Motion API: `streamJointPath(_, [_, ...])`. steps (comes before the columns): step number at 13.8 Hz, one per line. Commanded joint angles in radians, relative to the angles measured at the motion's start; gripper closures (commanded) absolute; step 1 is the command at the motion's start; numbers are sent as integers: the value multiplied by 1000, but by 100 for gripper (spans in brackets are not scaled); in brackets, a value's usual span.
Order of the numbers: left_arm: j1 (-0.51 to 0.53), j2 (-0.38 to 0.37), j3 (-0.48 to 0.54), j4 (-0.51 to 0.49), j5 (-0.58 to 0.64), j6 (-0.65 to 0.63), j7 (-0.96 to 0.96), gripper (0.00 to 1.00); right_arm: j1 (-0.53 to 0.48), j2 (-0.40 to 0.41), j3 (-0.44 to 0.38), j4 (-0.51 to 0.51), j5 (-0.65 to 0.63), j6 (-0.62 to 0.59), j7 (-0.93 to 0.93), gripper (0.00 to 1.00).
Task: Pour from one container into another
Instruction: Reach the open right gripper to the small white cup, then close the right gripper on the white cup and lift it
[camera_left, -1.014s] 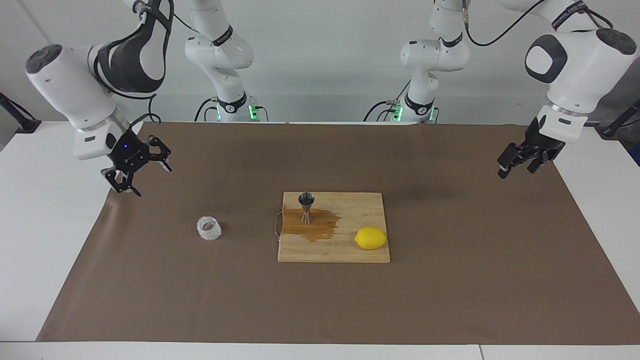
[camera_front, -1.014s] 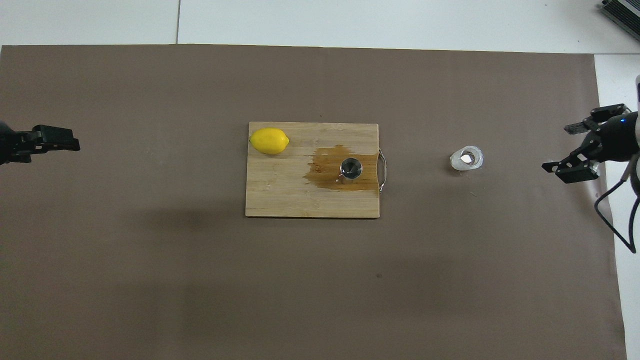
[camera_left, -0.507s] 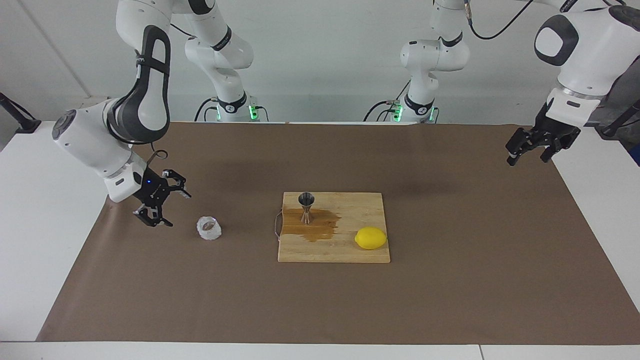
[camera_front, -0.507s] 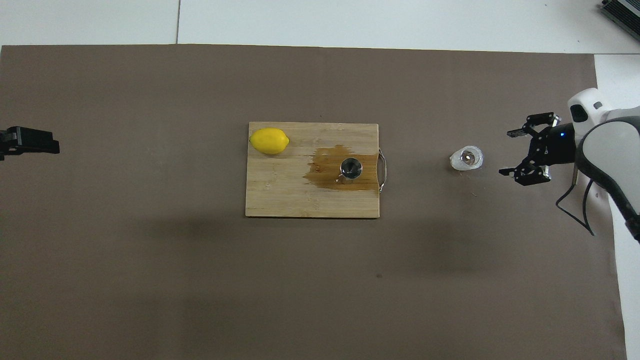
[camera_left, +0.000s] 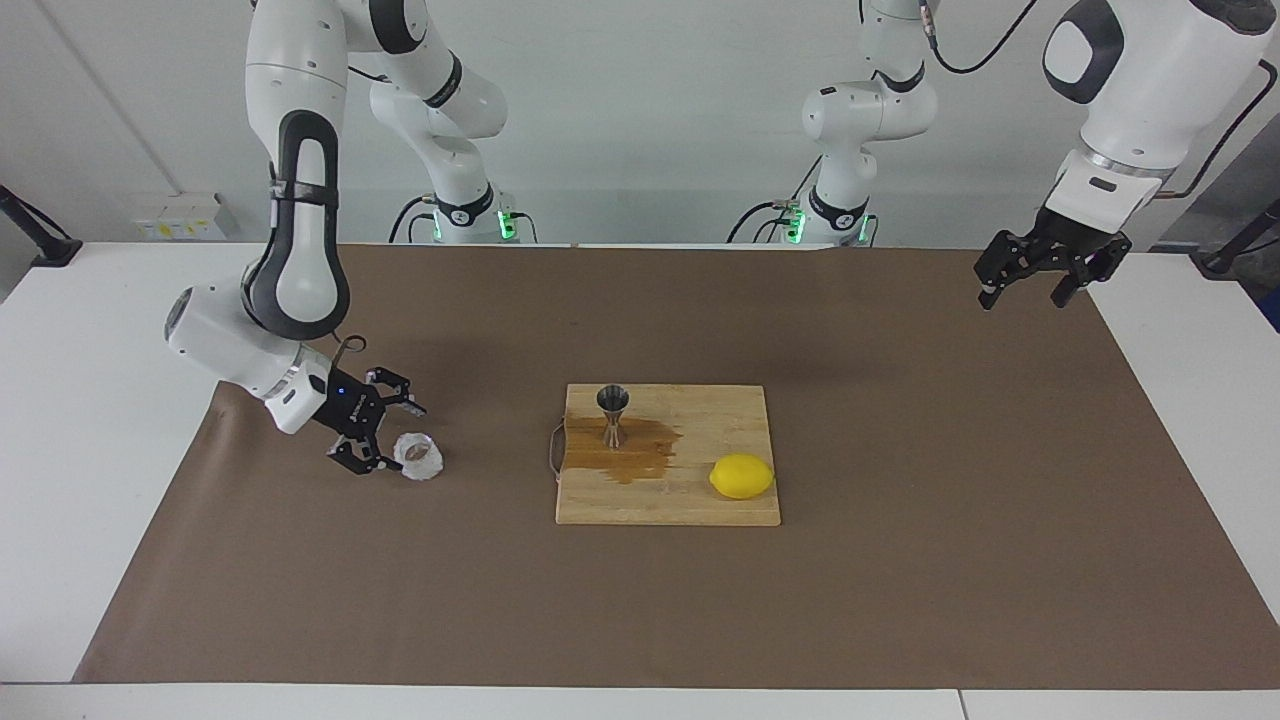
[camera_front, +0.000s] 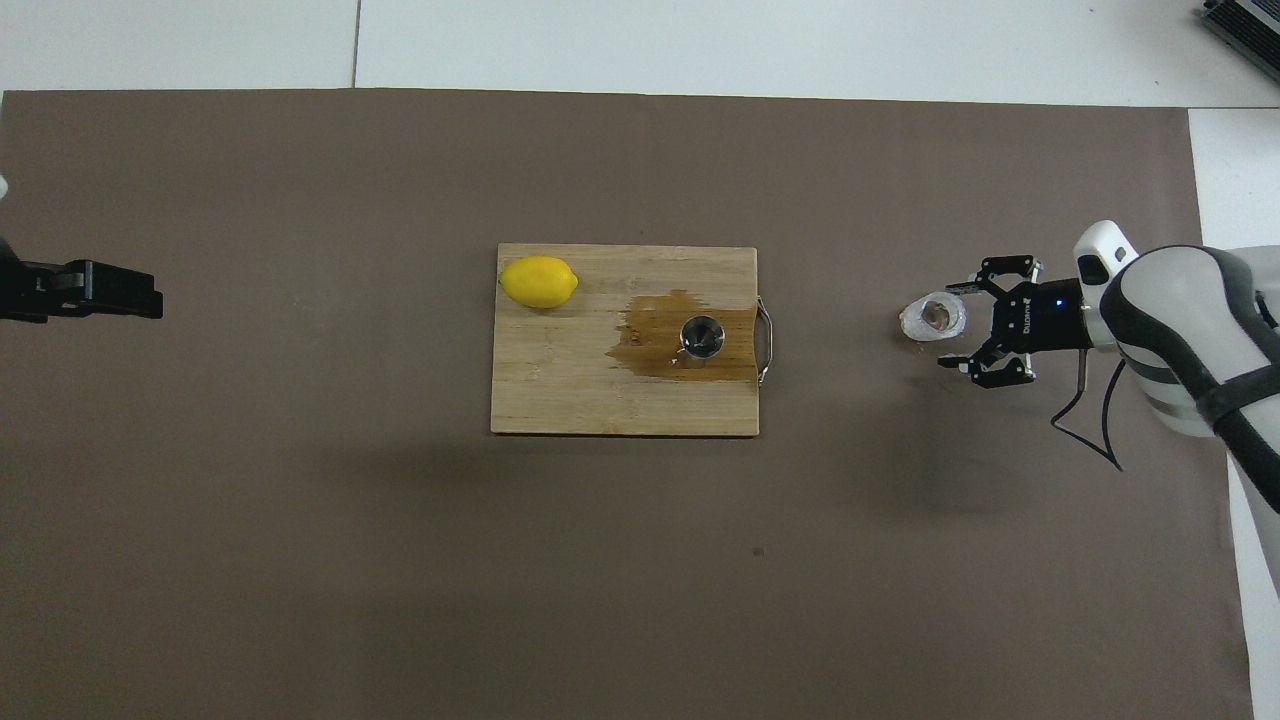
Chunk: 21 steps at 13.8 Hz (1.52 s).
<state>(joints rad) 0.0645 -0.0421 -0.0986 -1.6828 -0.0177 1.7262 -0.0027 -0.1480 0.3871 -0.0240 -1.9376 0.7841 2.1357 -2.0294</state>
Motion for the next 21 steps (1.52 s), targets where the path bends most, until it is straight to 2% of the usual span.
streamJointPath(1, [15,7,-10,21,22,-40,13,0,-1,7,6,6,32,32,-54,0])
streamJointPath(5, [-26,57,31,104,28,-143,18,0,2,33,9,6,33,50,-63,0])
streamJointPath(12, [-23,28,28,69,28,-139,12,0,33,48,9,8,64,69,-69,0])
streamJointPath(14, [-17,27,30,66,-13,-129,12,0,31,49,7,8,63,70,-66,35])
streamJointPath(15, [-17,27,31,64,-18,-128,9,0,30,50,7,8,61,70,-66,44])
streamJointPath(16, [-17,25,30,60,-18,-129,13,0,28,50,7,6,60,70,-65,48])
streamJointPath(17, [-23,22,31,60,-18,-129,17,0,25,50,7,6,58,70,-66,59])
streamJointPath(19, [-26,22,33,60,-16,-134,17,0,28,42,9,14,60,70,-55,71])
streamJointPath(21, [-34,22,31,60,-13,-139,15,0,56,6,10,40,52,67,18,71])
